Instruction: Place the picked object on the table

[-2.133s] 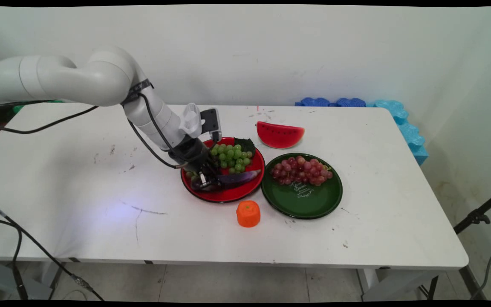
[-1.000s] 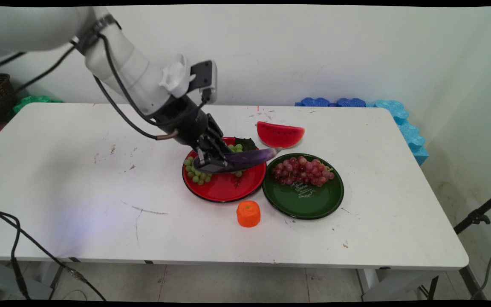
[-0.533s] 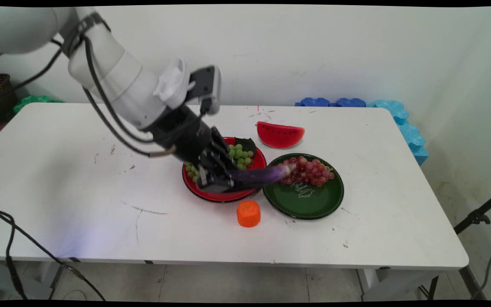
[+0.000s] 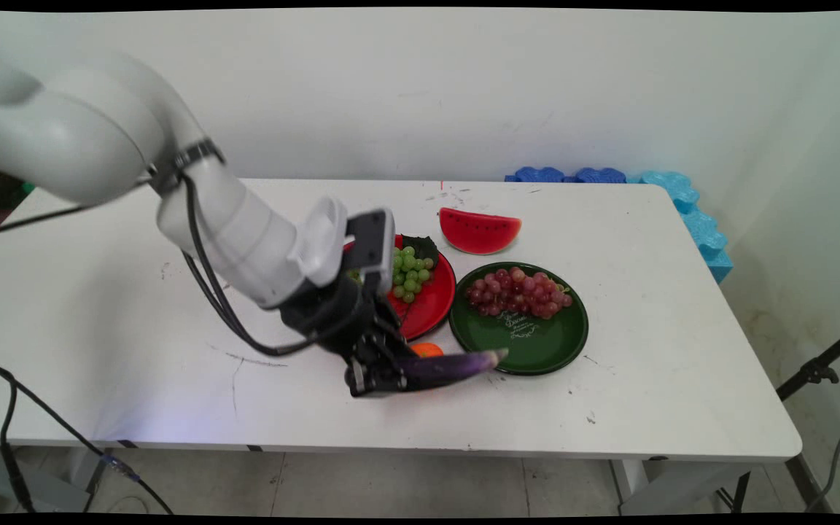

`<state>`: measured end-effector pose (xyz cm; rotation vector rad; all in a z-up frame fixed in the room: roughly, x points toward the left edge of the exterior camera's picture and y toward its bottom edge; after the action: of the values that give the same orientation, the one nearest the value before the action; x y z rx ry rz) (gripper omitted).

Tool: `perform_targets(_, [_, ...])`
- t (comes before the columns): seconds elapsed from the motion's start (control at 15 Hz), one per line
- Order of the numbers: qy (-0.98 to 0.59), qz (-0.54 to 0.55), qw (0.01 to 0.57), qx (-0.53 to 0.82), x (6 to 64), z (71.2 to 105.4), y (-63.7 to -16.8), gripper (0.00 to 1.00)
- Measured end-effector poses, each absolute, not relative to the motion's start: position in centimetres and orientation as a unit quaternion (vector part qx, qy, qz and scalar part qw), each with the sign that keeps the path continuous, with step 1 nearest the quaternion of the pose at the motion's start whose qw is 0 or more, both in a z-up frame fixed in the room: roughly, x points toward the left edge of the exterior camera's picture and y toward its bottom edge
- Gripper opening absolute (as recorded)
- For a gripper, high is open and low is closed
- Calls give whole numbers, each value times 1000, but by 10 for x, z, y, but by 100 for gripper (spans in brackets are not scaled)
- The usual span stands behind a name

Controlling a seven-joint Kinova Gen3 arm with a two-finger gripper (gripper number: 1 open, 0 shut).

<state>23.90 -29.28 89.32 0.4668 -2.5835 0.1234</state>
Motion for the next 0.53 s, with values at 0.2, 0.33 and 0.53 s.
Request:
perform_targets(0.2, [-952, 44, 251, 167, 234, 865, -291, 0])
perform_targets(0.33, [-953, 43, 250, 166, 233, 853, -290, 0])
perform_targets(0.53, [-954, 44, 247, 163, 232, 832, -289, 0])
